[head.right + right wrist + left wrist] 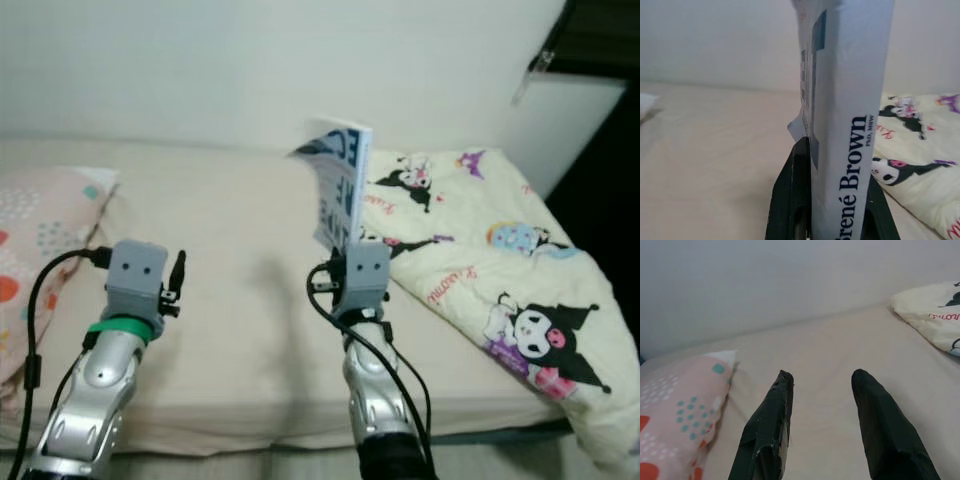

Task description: Clean up the room

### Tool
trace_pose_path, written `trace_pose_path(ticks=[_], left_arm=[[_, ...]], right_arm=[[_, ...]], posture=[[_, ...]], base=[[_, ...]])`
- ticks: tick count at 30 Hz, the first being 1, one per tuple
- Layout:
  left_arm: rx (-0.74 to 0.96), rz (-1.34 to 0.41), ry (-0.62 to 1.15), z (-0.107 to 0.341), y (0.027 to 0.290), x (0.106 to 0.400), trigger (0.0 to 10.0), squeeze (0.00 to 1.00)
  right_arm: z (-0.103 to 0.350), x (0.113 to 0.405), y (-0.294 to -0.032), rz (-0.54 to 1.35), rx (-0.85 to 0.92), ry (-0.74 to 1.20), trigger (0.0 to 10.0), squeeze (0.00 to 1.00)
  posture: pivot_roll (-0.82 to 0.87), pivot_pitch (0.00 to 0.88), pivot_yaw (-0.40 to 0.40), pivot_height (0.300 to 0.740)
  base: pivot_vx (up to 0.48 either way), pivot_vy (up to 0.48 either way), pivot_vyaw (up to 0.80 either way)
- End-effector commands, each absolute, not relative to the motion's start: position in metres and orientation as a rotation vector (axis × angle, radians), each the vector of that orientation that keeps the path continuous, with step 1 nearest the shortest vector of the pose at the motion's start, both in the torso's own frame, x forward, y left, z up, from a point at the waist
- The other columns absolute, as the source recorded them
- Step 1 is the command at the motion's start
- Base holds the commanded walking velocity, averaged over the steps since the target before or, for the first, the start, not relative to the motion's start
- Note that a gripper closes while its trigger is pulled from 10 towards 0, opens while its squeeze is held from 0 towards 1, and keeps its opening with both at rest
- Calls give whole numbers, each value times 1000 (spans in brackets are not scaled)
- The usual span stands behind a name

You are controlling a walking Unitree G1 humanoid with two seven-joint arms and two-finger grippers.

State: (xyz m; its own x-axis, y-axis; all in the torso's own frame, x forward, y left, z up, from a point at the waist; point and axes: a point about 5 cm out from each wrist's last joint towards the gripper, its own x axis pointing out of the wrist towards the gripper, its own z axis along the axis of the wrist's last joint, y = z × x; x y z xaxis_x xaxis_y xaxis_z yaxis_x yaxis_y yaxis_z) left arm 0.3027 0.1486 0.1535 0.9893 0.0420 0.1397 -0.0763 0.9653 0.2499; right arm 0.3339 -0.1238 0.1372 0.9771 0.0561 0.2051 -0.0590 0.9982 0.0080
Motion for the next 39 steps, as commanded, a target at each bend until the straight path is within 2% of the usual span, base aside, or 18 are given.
trace_pose_path(ticks=[1, 8, 11, 24, 39], left_arm=[[270, 68, -115, 149, 152, 301, 10000, 0], [271, 68, -114, 149, 153, 301, 10000, 0], [311, 73, -106, 147, 154, 303, 10000, 0], [332, 76, -92, 146, 155, 306, 10000, 0], [324, 62, -40, 136, 156, 304, 10000, 0]], right_arm=[[140, 333, -120, 65, 25, -226, 10000, 0], [139, 332, -119, 67, 26, -226, 10000, 0], [139, 332, -118, 68, 25, -226, 10000, 0], [139, 330, -119, 62, 24, -230, 10000, 0], [136, 329, -111, 102, 37, -209, 10000, 0]], posture=[[66, 25, -9, 740], [67, 27, -8, 740], [66, 27, -7, 740], [59, 33, 0, 740], [61, 38, 1, 740]], base=[[0, 469, 0], [0, 454, 0], [0, 0, 0], [0, -466, 0], [0, 0, 0]])
